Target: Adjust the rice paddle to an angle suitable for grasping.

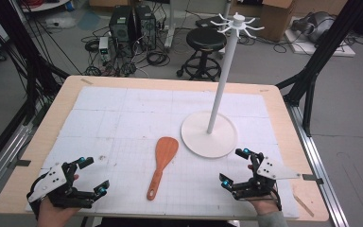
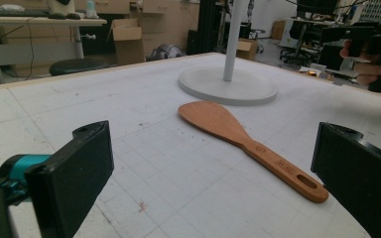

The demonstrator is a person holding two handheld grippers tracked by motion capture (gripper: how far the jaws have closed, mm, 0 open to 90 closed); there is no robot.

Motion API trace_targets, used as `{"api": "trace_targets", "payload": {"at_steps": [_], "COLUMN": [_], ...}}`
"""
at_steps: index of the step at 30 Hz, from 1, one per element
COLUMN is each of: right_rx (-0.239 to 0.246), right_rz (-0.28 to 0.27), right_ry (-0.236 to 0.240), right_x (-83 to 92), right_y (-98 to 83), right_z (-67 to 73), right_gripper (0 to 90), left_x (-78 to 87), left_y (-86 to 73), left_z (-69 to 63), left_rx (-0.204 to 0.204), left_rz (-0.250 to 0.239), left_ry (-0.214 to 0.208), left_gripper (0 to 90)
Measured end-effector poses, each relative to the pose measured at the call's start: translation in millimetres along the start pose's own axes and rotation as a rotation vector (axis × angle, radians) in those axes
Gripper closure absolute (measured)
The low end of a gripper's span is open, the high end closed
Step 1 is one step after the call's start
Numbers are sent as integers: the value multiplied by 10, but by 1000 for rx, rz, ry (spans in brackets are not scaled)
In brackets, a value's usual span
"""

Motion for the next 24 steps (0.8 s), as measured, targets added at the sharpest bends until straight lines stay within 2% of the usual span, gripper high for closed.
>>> {"api": "trace_targets", "payload": {"at_steps": [12, 15, 18, 22, 24], "right_rx": [2, -13, -4, -15, -22], "right_rz": [10, 21, 18, 34, 39], "right_ry": [-16, -16, -20, -6, 15], "right_x": [51, 47, 32, -25, -44], "right_y": [-19, -21, -14, 4, 14], "right_z": [-1, 5, 6, 52, 89], "right_gripper": [0, 0, 0, 1, 43], "left_x": [-74, -80, -90, -90, -90], "left_y": [-2, -4, -8, -10, -11], "left_z": [-9, -3, -7, -6, -5], "left_rx": [5, -2, 3, 2, 2], "left_rz": [10, 14, 17, 21, 22], "left_ry": [-17, -19, -19, -18, -16], "left_gripper": [34, 34, 34, 34, 34]}}
Point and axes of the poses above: each handheld gripper's, and its own axes: x roughly backward along the jaws, y roughly out of its top, z roughly to its left, the point moved 2 cm from there along -x, roughly forward along the jaws
